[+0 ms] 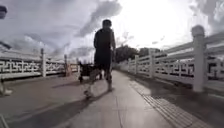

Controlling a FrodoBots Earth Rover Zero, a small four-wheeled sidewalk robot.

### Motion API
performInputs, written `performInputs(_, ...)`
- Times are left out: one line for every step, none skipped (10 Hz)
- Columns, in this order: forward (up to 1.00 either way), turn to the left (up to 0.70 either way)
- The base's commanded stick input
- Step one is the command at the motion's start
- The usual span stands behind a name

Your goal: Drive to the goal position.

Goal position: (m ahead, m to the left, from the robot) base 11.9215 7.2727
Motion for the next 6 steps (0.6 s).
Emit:
performInputs(0.7, 0.0)
performInputs(0.7, 0.0)
performInputs(0.7, 0.0)
performInputs(0.7, 0.0)
performInputs(0.7, 0.0)
performInputs(0.7, 0.0)
